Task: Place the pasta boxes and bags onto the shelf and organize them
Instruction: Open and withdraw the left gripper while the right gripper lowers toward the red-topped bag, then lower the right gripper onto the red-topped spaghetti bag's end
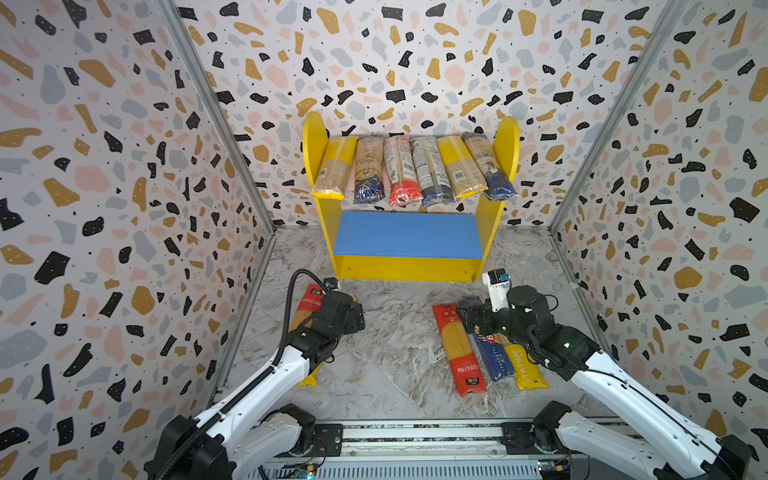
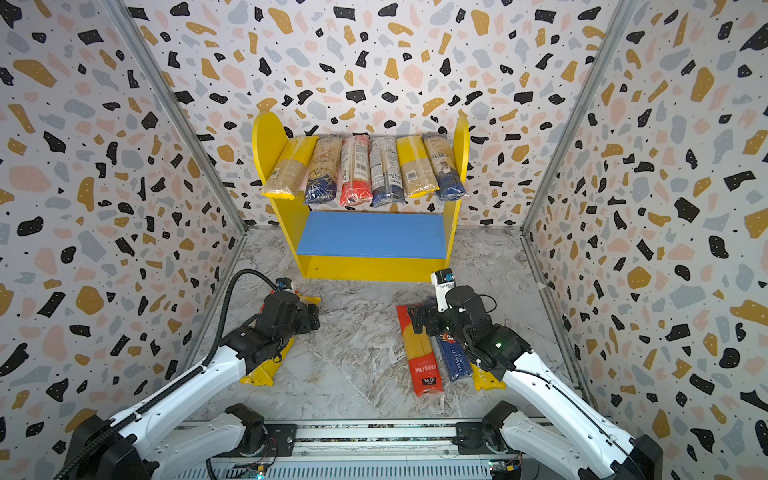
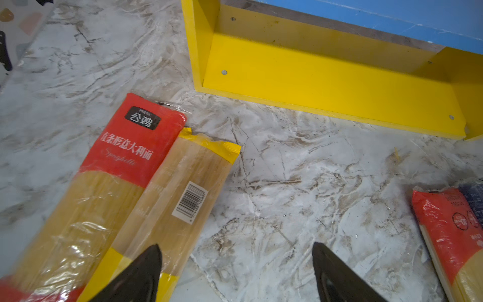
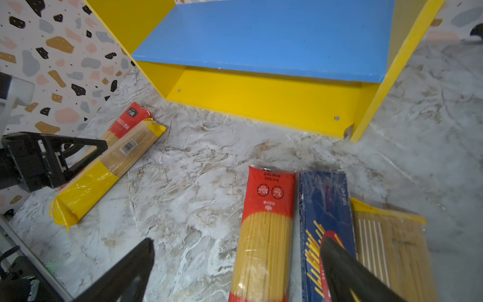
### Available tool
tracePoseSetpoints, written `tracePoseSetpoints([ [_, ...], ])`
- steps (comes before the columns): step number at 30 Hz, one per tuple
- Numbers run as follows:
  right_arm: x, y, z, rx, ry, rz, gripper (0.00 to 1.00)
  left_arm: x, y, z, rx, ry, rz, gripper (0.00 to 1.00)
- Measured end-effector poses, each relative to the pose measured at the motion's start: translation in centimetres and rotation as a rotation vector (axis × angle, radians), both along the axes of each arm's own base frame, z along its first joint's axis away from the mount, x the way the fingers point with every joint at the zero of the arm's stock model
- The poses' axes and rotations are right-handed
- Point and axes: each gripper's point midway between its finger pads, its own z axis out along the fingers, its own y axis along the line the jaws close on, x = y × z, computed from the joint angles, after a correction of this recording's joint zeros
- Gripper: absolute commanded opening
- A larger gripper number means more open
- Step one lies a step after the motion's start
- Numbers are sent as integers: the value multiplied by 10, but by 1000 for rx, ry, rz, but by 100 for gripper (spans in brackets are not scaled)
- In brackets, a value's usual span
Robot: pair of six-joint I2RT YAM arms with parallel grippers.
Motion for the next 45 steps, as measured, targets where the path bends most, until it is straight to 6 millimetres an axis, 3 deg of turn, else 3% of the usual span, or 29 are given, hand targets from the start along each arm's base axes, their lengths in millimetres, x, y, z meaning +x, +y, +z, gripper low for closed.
tracePoseSetpoints([
  [7, -21, 4, -41, 4, 107, 0, 99, 3, -28, -5, -24, -14, -76, 89],
  [15, -45, 9, -85, -29, 220, -4, 99, -4, -82, -4, -21, -32, -226, 88],
  [24, -57, 13, -119, -89, 311, -20, 99, -13, -113, 7, -31, -87, -317, 89],
  [33, -69, 13, -153, -160, 395, -33, 99, -24, -110, -6, -25, -82, -332, 89],
  [45, -79, 8, -188, -243, 472, -57, 100, -27, -104, 2, -39, -116, -322, 89],
])
